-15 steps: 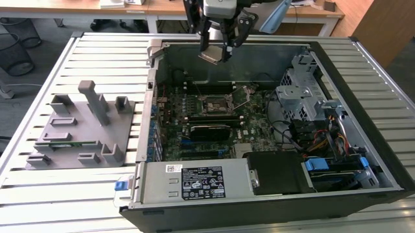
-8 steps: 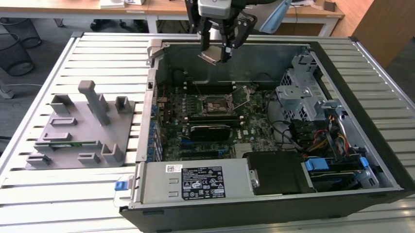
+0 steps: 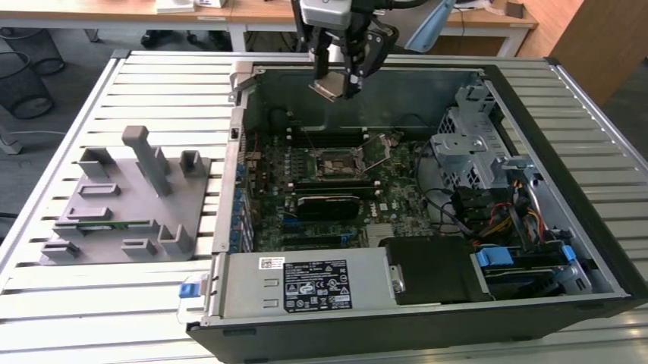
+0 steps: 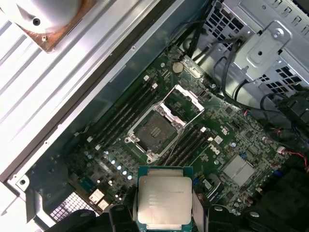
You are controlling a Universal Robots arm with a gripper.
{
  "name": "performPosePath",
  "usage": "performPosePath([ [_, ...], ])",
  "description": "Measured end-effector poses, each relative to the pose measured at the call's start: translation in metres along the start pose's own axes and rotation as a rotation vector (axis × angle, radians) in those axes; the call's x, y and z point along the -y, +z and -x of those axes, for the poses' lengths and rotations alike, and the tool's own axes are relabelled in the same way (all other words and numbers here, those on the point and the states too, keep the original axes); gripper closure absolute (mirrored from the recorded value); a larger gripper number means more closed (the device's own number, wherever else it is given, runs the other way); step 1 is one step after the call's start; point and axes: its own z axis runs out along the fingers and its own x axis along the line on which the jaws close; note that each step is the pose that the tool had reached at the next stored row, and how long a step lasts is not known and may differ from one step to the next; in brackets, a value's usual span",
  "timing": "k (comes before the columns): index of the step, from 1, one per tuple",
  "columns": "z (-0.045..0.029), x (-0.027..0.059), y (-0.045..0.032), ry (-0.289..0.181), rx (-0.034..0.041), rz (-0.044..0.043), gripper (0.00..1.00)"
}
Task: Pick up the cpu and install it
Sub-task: 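Place the cpu into insertion slot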
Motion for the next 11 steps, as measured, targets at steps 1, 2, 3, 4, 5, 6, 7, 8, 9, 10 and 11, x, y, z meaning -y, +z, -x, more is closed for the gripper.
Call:
performPosePath([
  [1, -0.0001, 0.0, 0.0002, 0.01, 0.0, 0.0003, 0.46],
  [2, -0.0002, -0.0001, 0.0005, 0.018, 0.0, 0.0004, 0.46],
  [3, -0.0002, 0.0, 0.0005, 0.026, 0.0, 0.0003, 0.46],
  [4, -0.0002, 0.0, 0.0005, 0.035, 0.0, 0.0002, 0.46],
  [5, -0.0003, 0.0, 0.0006, 0.042, 0.0, 0.0002, 0.46],
  [6, -0.0003, -0.0001, 0.0007, 0.049, 0.0, 0.0003, 0.46],
  [7, -0.0003, -0.0001, 0.0007, 0.056, 0.0001, 0.0002, 0.46],
  [8, -0.0003, -0.0001, 0.0008, 0.063, 0.0007, -0.0002, 0.46],
  [9, -0.0004, -0.0002, 0.0008, 0.068, 0.0019, -0.0011, 0.46],
  [10, -0.0004, -0.0002, 0.0007, 0.072, 0.0037, -0.0026, 0.46],
  [11, -0.0004, -0.0002, 0.0008, 0.077, 0.0053, -0.0038, 0.46],
])
